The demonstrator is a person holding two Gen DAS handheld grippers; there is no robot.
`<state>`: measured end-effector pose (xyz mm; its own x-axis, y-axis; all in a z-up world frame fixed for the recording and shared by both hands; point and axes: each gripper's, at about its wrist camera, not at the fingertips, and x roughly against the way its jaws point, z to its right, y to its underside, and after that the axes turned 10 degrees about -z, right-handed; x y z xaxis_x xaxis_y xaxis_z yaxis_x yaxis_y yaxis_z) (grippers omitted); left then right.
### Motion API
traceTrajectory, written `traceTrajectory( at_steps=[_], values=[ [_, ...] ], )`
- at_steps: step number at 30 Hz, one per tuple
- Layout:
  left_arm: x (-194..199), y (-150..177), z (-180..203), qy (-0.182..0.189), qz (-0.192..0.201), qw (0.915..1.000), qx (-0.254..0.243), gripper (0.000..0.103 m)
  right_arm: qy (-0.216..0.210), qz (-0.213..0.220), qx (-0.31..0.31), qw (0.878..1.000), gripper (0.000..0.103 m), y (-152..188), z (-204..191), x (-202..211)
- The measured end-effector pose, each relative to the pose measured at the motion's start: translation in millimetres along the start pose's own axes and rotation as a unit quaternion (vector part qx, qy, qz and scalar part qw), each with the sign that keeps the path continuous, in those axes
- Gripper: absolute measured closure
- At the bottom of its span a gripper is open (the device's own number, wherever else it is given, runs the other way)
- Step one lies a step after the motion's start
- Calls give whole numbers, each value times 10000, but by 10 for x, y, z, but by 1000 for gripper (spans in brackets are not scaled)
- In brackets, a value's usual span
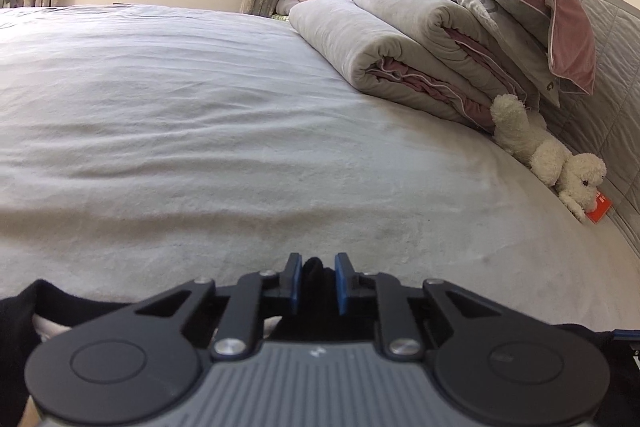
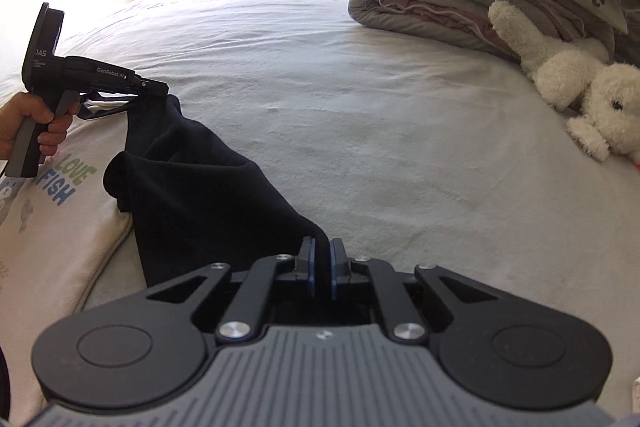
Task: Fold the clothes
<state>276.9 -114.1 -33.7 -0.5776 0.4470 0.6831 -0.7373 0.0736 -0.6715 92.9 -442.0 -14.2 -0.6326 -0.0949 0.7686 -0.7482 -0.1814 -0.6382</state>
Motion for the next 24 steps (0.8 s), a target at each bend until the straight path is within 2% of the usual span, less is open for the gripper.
traceTrajectory(
  at_steps=[4,8,16,18,21,24],
  values=[
    [21,15,19,-73,231,9997,30,87,827,283,363,9955,96,-60,3,81],
    [-43,3,45,-215,208,9996,21,87,983,139,401,9943,96,-126,108,-40],
    [-187,-8,142,-583,-34,9979,-291,85,881,-319,225,9953,96,-117,193,-417],
    [-197,-5,184,-688,-54,9968,-410,84,844,-303,94,9959,95,-90,205,-441],
    [-190,-11,279,-888,-74,9940,-641,77,739,-301,-145,9967,89,-98,229,-401],
    [-131,-8,380,-1021,-53,9917,-779,65,493,-283,-443,9974,81,-94,294,-272]
  ],
)
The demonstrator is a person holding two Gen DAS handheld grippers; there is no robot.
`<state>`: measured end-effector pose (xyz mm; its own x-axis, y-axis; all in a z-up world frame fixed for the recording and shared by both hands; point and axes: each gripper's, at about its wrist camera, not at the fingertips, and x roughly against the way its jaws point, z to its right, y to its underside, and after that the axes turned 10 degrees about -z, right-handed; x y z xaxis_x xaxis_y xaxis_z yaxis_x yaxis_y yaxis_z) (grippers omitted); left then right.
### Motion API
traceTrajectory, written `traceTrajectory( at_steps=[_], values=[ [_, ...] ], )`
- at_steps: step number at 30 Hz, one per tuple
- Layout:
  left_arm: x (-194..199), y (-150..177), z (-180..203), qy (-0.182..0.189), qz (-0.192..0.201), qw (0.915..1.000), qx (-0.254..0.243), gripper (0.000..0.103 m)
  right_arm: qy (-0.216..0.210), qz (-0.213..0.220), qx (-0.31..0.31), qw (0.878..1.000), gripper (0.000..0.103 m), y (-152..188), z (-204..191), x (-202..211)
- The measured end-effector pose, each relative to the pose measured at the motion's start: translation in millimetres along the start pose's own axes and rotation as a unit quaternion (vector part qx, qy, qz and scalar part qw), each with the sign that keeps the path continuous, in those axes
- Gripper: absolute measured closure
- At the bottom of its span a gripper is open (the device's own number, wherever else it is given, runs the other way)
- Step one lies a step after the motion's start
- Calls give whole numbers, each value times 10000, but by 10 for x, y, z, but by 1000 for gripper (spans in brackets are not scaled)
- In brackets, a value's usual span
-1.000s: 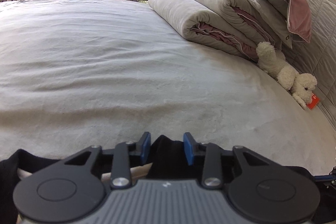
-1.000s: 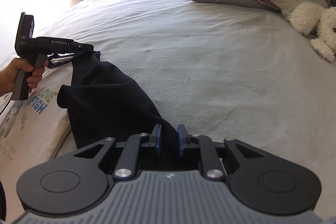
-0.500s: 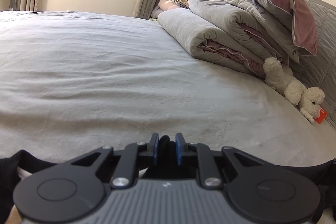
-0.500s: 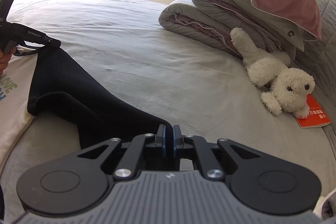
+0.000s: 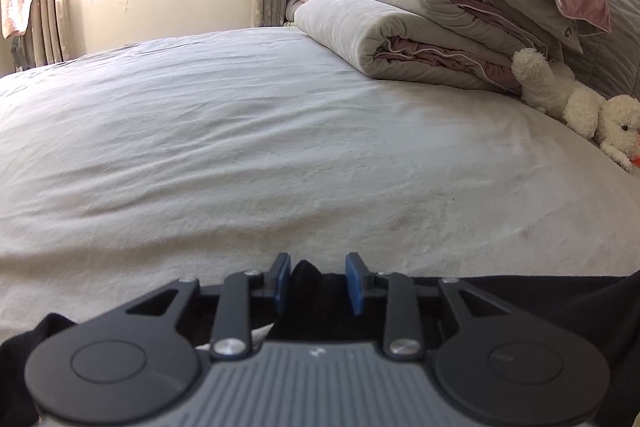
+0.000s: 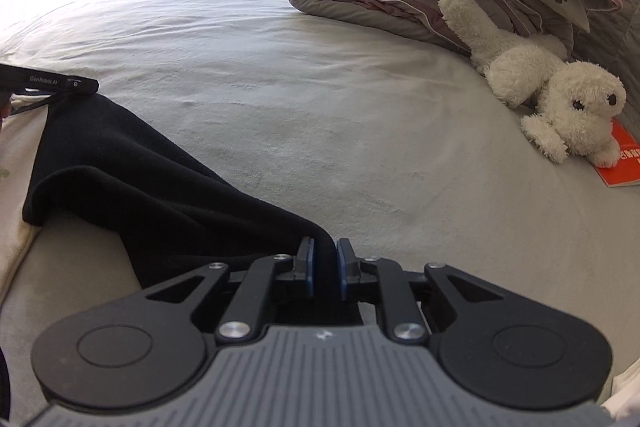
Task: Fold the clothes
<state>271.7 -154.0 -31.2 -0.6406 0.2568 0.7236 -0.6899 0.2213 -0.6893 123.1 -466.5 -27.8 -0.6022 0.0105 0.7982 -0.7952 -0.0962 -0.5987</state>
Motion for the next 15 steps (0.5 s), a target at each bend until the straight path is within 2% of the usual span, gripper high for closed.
traceTrajectory(
  at_steps=[1,5,10,15],
  values=[
    [35,0,26,-6,27,10000,-14,64,-106,1,-110,9999,74,5,34,51],
    [210,-2,175,87,150,9998,-117,56,-394,117,-640,9971,70,119,272,311],
    [445,43,456,729,206,9964,-371,54,-630,38,-1397,9882,69,425,615,577],
    [647,150,905,1325,196,9872,-870,54,-819,27,-1964,9771,69,792,808,801]
  ],
)
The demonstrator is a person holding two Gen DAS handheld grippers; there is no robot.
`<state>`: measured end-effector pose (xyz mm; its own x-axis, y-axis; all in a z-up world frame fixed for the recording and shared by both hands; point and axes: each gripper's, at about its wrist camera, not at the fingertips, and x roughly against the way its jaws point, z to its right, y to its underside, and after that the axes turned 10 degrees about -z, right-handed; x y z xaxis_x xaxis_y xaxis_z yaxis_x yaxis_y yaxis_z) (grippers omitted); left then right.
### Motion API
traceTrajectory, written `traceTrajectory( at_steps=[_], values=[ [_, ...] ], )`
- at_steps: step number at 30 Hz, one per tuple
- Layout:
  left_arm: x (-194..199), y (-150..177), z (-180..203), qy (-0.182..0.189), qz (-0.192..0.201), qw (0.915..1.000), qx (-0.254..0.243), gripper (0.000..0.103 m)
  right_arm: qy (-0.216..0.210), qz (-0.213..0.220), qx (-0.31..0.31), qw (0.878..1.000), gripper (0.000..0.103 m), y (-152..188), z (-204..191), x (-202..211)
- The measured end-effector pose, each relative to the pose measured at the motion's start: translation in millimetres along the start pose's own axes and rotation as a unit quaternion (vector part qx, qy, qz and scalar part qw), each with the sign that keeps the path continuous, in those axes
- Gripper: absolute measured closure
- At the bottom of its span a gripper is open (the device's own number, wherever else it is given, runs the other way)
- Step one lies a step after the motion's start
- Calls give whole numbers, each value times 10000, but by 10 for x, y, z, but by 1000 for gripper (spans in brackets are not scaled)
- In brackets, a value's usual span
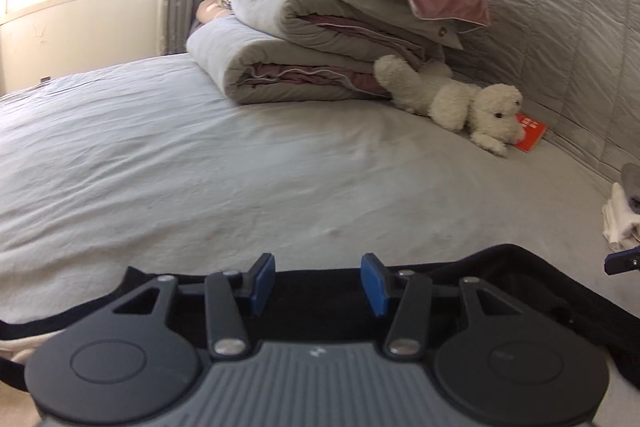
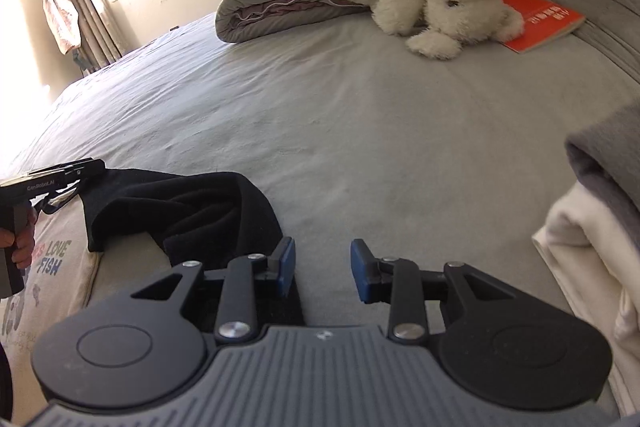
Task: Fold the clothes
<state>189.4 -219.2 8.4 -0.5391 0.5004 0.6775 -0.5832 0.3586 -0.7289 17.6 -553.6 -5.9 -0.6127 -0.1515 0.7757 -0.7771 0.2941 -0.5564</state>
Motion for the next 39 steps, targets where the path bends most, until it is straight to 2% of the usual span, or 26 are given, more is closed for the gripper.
traceTrajectory(
  at_steps=[6,11,15,19,24,27,31,35,39],
  values=[
    [80,91,563,610,-85,9971,-454,53,-74,67,-178,9998,69,335,129,305],
    [94,194,1014,1107,-219,9897,-879,51,-138,69,-130,9998,69,638,138,493],
    [75,296,1327,1448,-385,9809,-1242,51,-517,-36,-461,9976,69,817,207,563],
    [87,425,1570,1713,-465,9683,-1758,51,-1048,-193,-989,9894,69,956,293,588],
    [51,580,1750,1620,-541,9530,-2501,51,-1738,-324,-1562,9718,69,1046,309,538],
    [25,657,1831,1499,-565,9440,-2883,51,-1987,-259,-1844,9622,69,1050,303,459],
    [12,661,1821,1439,-582,9432,-2936,50,-2166,-59,-2318,9483,67,1037,362,317],
    [6,659,1776,1375,-569,9457,-2890,50,-2482,228,-2995,9210,67,1033,503,203],
    [-7,645,1727,1250,-499,9499,-2823,50,-2310,468,-3313,9136,67,965,571,206]
  ],
)
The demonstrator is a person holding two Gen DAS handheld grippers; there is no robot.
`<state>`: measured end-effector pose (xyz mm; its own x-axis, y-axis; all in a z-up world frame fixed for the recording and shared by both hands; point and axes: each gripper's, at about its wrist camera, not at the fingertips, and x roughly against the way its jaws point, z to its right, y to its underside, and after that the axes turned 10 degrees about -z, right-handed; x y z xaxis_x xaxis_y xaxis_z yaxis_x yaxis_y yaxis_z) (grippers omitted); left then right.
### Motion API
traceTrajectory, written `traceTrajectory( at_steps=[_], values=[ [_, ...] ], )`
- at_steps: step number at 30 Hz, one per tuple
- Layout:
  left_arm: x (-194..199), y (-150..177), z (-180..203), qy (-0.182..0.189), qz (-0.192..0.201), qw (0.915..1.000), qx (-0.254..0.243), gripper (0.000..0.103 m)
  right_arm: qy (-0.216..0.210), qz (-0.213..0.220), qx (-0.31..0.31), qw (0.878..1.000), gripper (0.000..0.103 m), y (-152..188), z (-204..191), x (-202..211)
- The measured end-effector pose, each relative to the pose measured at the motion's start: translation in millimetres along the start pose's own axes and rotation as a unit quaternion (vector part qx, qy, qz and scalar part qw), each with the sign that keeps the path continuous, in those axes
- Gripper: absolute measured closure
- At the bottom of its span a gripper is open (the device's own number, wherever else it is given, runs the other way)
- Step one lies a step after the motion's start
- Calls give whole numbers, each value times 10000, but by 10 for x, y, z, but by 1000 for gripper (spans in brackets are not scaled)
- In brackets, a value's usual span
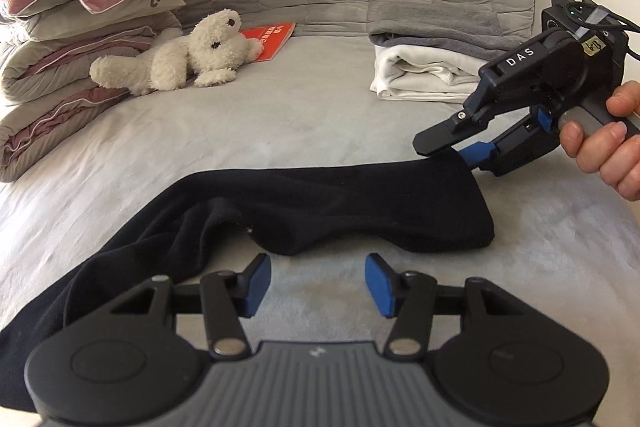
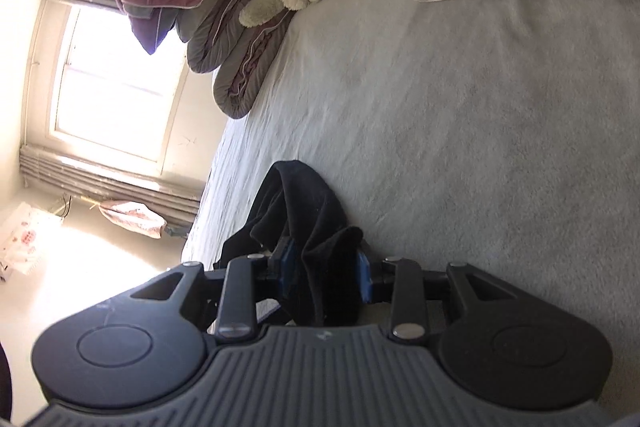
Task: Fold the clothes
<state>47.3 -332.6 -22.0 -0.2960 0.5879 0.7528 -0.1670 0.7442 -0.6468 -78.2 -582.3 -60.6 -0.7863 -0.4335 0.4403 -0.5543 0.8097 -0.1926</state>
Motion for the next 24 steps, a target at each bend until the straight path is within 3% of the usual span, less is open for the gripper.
traceTrajectory(
  at_steps=[2,4,8,12,13,14,22,24],
  values=[
    [-2,8,-15,-121,27,9999,1,50,214,193,71,9996,68,-53,-45,-1],
    [-17,6,-26,-262,31,9996,-49,49,449,243,277,9983,93,-105,-123,-25],
    [-67,-6,-19,-592,56,9976,-356,49,873,37,738,9934,95,-144,-307,-32],
    [-86,-27,-23,-737,100,9951,-657,48,1069,-71,754,9914,82,-99,-335,111],
    [-89,-25,-19,-757,111,9944,-729,47,1063,-98,688,9919,69,-82,-311,156],
    [-95,-23,-16,-781,124,9936,-812,47,1050,-134,618,9925,65,-58,-297,180],
    [-189,-36,11,-1002,208,9870,-1243,44,616,-529,-199,9965,64,118,-136,130],
    [-216,-47,23,-1044,223,9855,-1318,43,500,-395,-333,9974,64,87,-108,72]
  ],
)
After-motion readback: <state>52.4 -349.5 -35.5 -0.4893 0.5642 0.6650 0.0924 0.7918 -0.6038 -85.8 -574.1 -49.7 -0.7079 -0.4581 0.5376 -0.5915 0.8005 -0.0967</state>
